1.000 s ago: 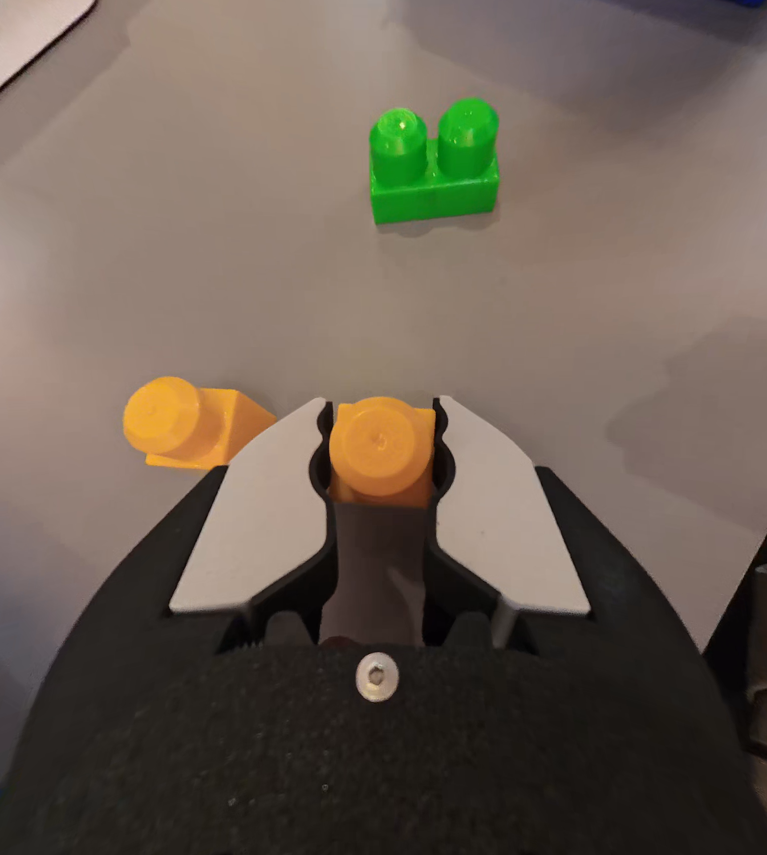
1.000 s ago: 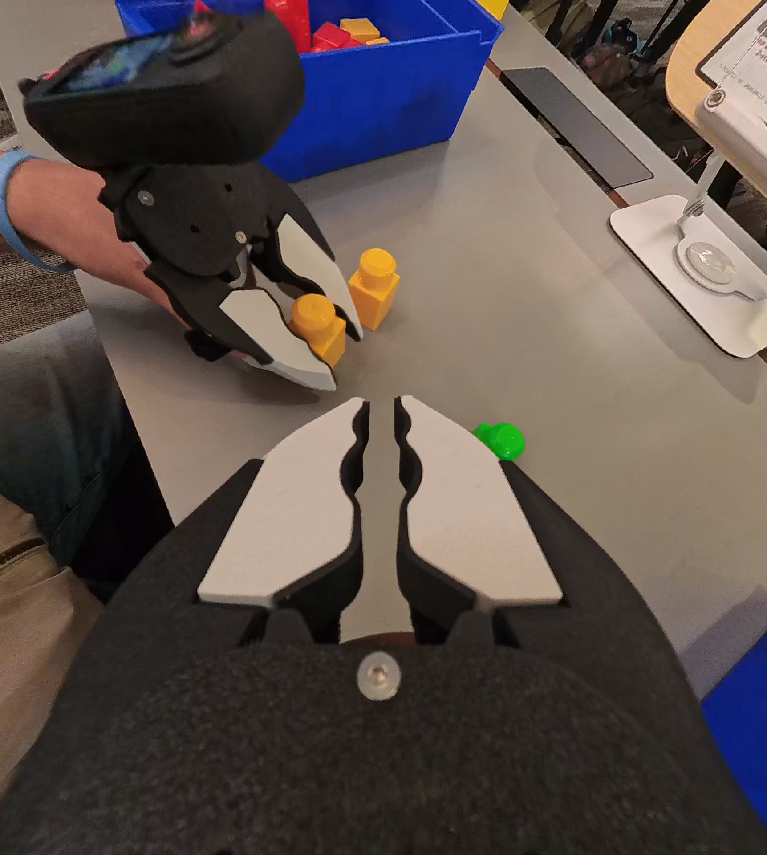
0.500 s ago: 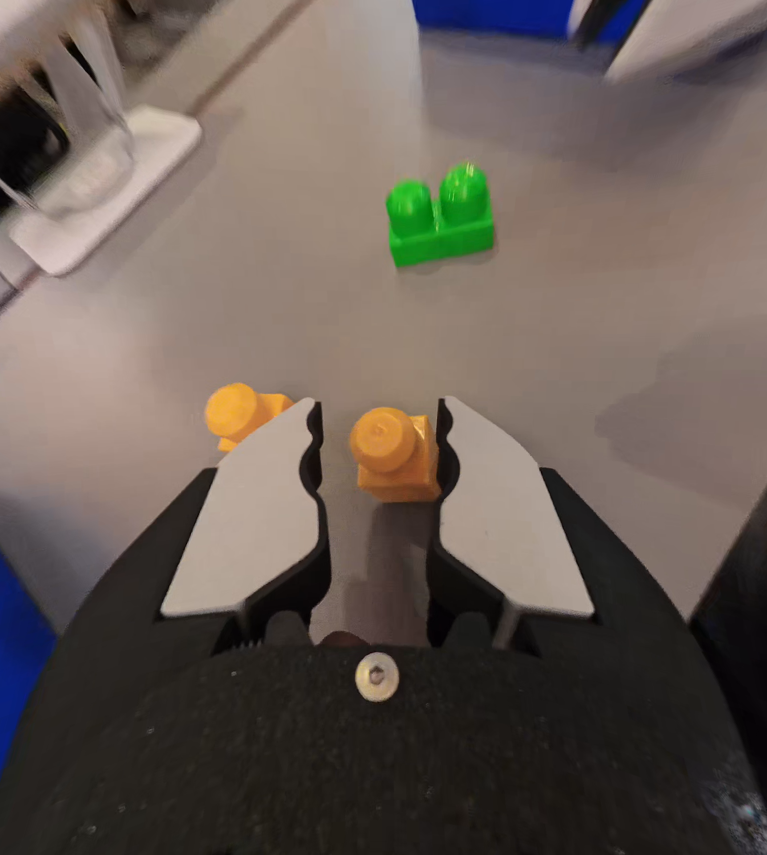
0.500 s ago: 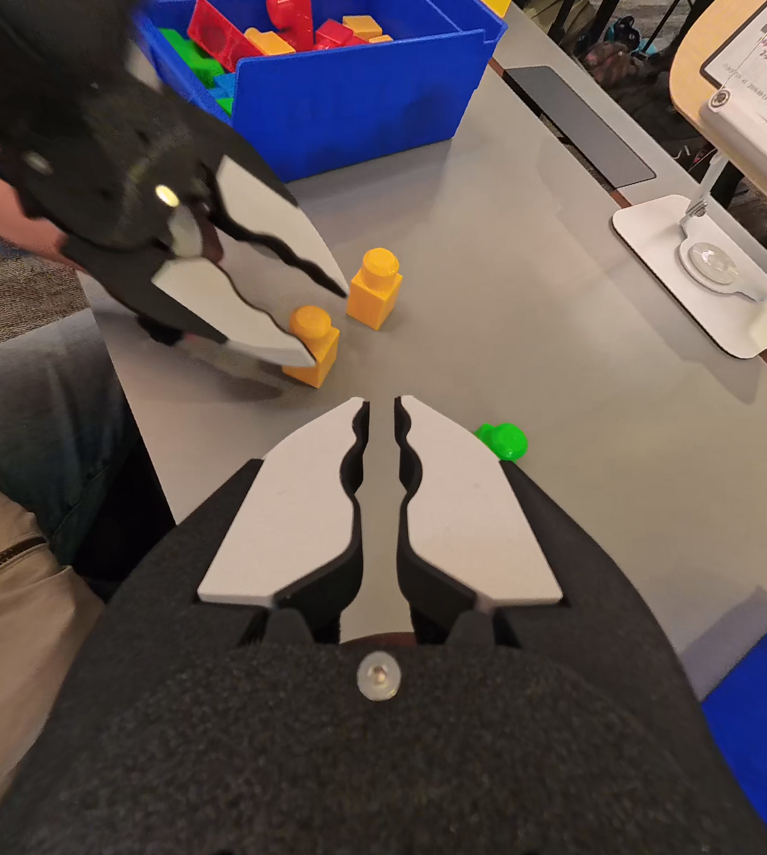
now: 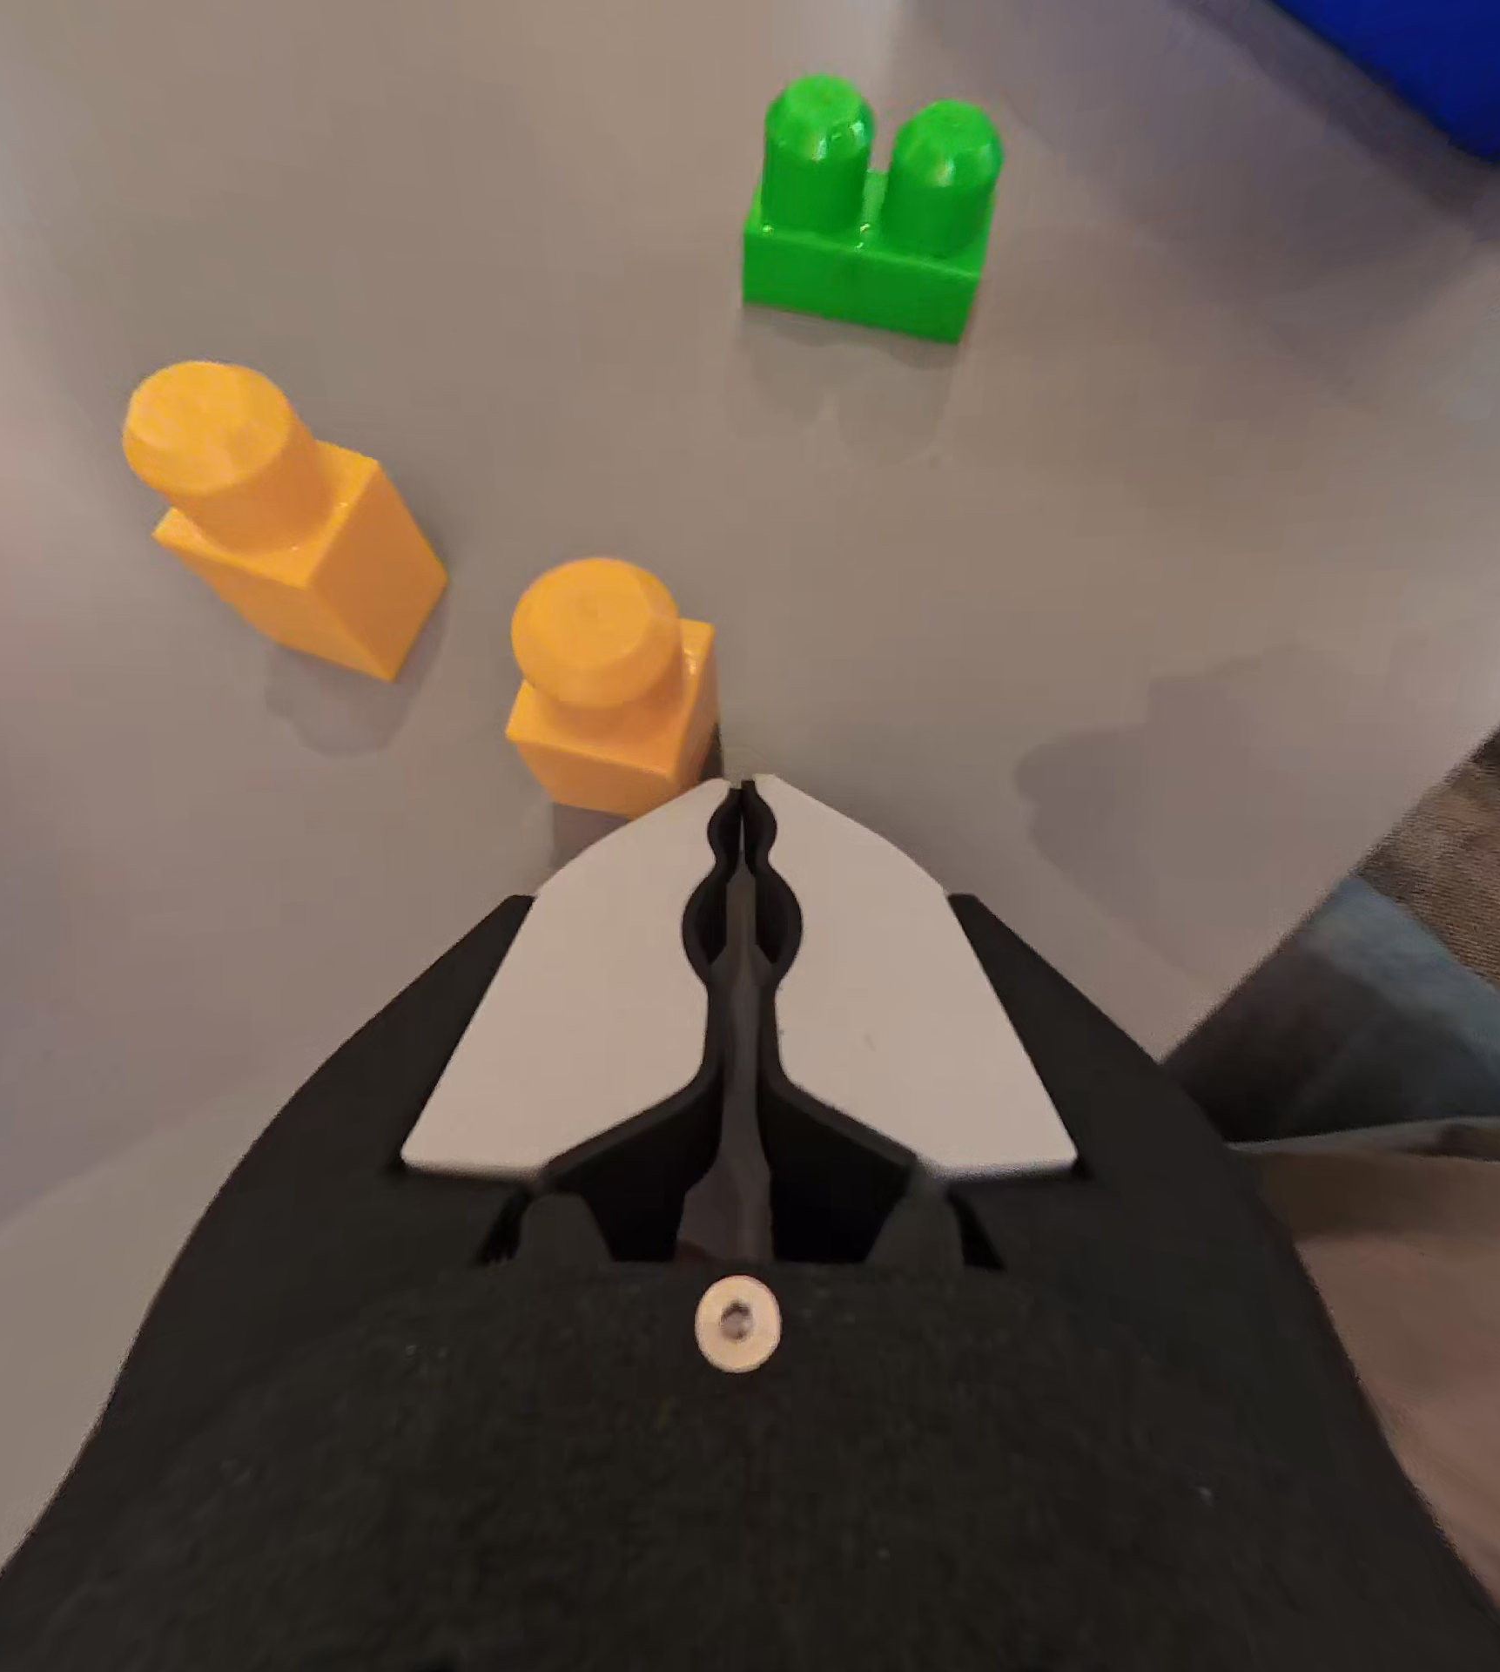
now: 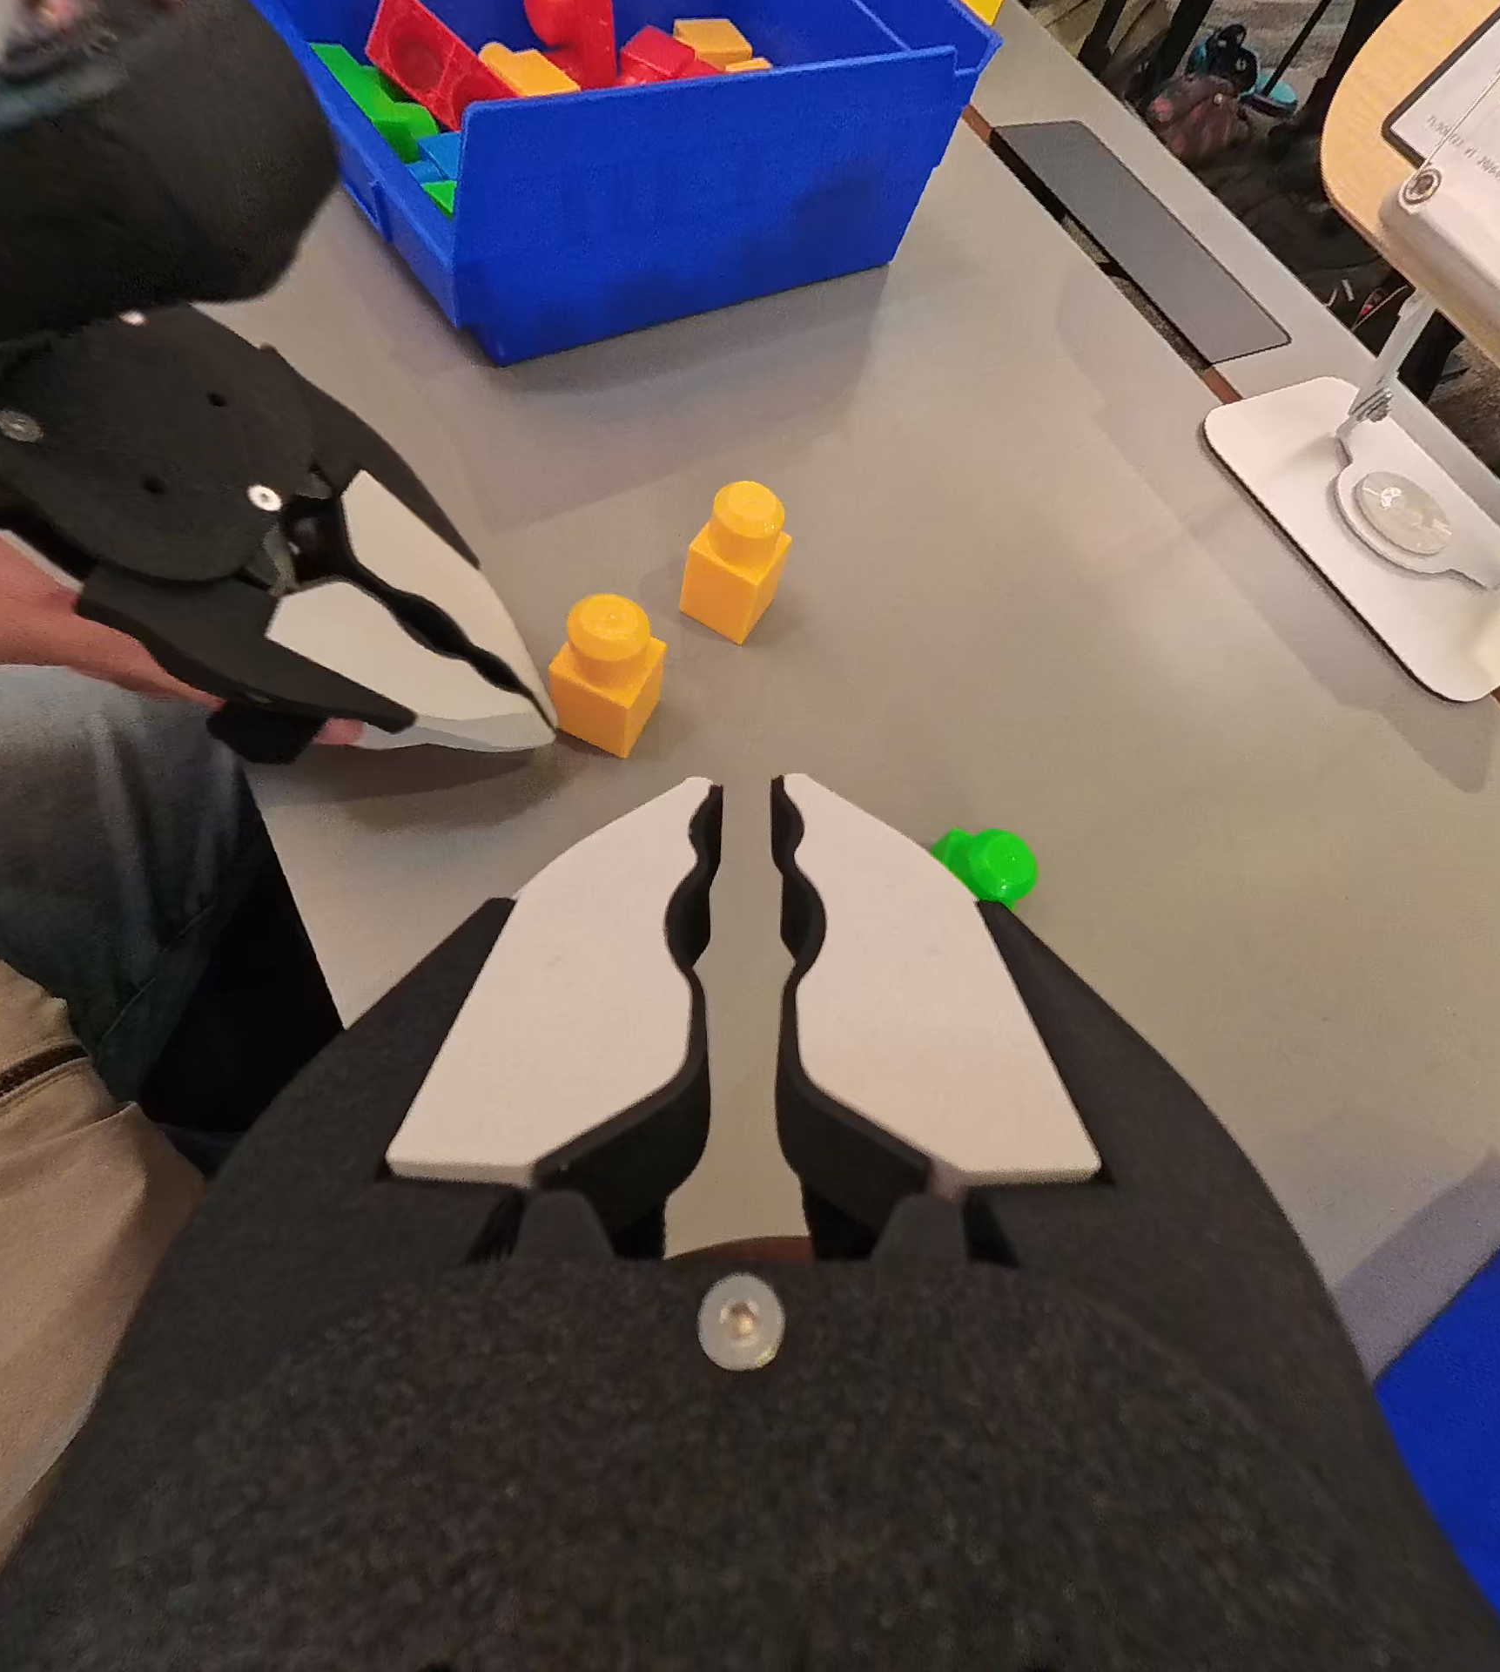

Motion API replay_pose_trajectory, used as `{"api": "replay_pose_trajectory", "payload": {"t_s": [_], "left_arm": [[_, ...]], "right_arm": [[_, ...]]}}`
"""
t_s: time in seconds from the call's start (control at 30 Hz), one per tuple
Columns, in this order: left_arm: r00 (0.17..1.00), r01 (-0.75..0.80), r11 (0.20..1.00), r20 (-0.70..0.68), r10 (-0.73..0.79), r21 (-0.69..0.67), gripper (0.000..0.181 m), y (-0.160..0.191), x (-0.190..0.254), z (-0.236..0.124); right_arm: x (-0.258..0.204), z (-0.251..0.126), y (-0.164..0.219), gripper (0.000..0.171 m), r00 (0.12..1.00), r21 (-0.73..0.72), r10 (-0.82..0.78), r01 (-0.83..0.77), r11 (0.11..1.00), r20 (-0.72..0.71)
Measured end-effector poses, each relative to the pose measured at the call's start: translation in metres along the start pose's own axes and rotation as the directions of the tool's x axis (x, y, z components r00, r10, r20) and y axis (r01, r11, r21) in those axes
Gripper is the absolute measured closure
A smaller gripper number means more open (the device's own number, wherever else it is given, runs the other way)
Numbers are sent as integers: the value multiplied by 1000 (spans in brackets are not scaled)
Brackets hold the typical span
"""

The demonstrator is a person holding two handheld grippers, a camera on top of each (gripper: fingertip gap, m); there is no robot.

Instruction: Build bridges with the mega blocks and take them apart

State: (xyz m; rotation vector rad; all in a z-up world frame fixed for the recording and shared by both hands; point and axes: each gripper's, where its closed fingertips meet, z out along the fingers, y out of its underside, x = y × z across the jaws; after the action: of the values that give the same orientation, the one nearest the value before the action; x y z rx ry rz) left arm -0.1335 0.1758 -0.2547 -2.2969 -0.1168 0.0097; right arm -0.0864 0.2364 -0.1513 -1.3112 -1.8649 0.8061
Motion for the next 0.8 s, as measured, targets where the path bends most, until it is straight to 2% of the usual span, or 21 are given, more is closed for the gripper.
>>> {"api": "replay_pose_trajectory", "payload": {"t_s": [0.23,0.53,0.63,0.8], "left_arm": [[998,-1,998,56,5,-70,181,-9,-14,20],[998,11,1000,68,-9,-19,181,-25,-15,33],[993,-4,1000,116,5,-10,181,-27,-20,36],[991,40,998,127,-45,38,181,-37,-26,37]], "right_arm": [[3,-2,1,161,1000,4,8,-8,1000,-2],[6,-2,2,162,1000,5,14,-14,1000,-4],[7,-2,3,162,1000,5,16,-16,1000,-5],[8,-3,3,162,1000,6,17,-17,1000,-8]]}}
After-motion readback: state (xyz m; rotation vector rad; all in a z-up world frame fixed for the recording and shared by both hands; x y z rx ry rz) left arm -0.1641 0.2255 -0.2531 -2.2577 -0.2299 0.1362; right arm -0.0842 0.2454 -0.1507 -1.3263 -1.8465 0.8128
